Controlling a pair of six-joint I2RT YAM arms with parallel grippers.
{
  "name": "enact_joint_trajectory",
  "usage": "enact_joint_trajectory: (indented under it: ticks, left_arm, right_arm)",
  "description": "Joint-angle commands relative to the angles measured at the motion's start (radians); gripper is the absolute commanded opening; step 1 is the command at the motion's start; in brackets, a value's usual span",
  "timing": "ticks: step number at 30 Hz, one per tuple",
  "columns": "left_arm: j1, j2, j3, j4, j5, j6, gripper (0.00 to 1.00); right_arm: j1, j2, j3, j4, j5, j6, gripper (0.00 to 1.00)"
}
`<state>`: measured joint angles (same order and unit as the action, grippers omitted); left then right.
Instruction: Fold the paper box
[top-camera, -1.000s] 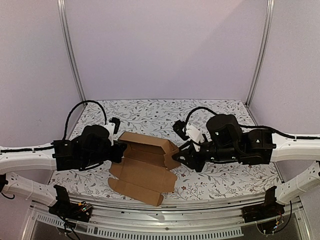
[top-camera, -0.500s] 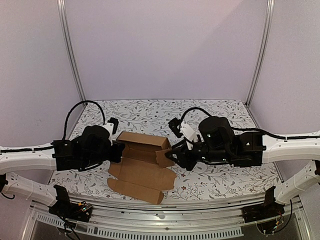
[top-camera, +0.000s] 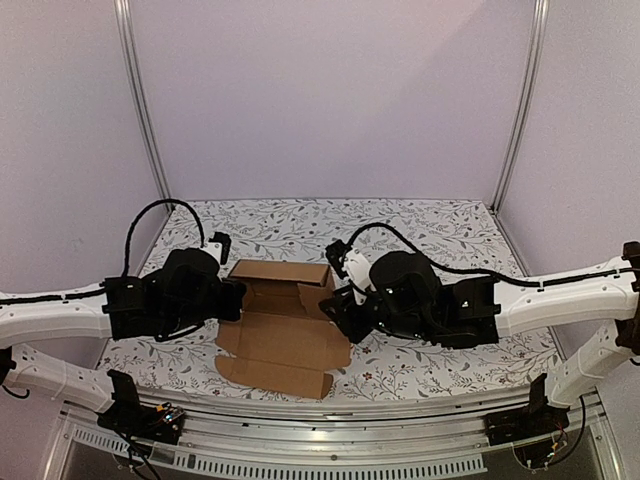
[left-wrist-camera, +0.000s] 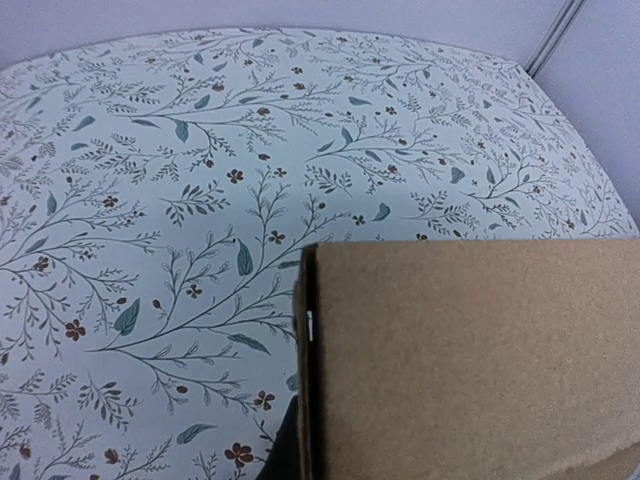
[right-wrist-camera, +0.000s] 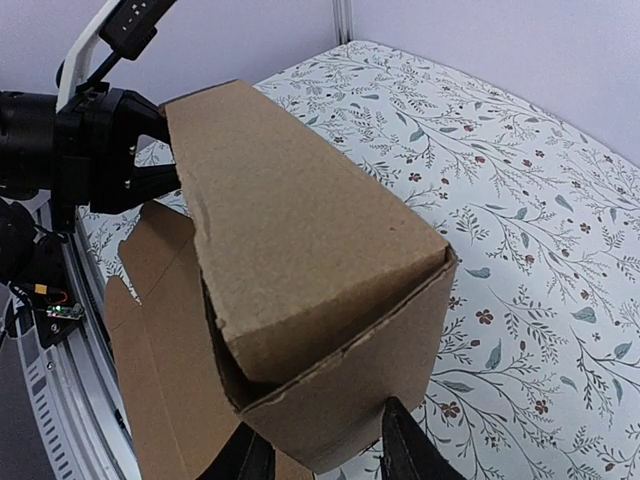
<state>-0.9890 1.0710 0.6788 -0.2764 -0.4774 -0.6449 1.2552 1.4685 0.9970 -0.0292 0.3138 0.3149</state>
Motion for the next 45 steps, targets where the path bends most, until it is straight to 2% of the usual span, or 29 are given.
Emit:
enact_joint_trajectory:
  ticks: [1, 12, 22, 34, 38, 41, 45]
  left_arm:
    - [0.003, 0.004, 0.027, -0.011, -0.011, -0.055, 0.00]
    - [0.002, 0.011, 0.033, -0.026, -0.037, -0.096, 0.00]
    - [0.001, 0.014, 0.030, -0.019, -0.029, -0.112, 0.00]
    - [0.000, 0.052, 0.037, -0.001, -0.012, -0.133, 0.00]
    - [0.000, 0.071, 0.044, 0.004, -0.007, -0.149, 0.00]
    - [0.000, 0.078, 0.047, 0.005, -0.008, -0.158, 0.00]
    - [0.000, 0.086, 0.055, 0.006, -0.009, -0.162, 0.07]
  right_arm:
    - [0.027, 0.041, 0.040, 0.081, 0.137, 0.023, 0.35]
    - [0.075, 0.136, 0.088, 0.160, 0.390, -0.005, 0.36]
    - [0.077, 0.221, 0.122, 0.256, 0.496, -0.047, 0.35]
    - [0.079, 0.336, 0.177, 0.342, 0.543, -0.117, 0.13]
    - [0.086, 0.369, 0.183, 0.394, 0.556, -0.134, 0.00]
    - [0.094, 0.386, 0.182, 0.432, 0.570, -0.150, 0.00]
    - [0.098, 0.395, 0.183, 0.449, 0.591, -0.160, 0.00]
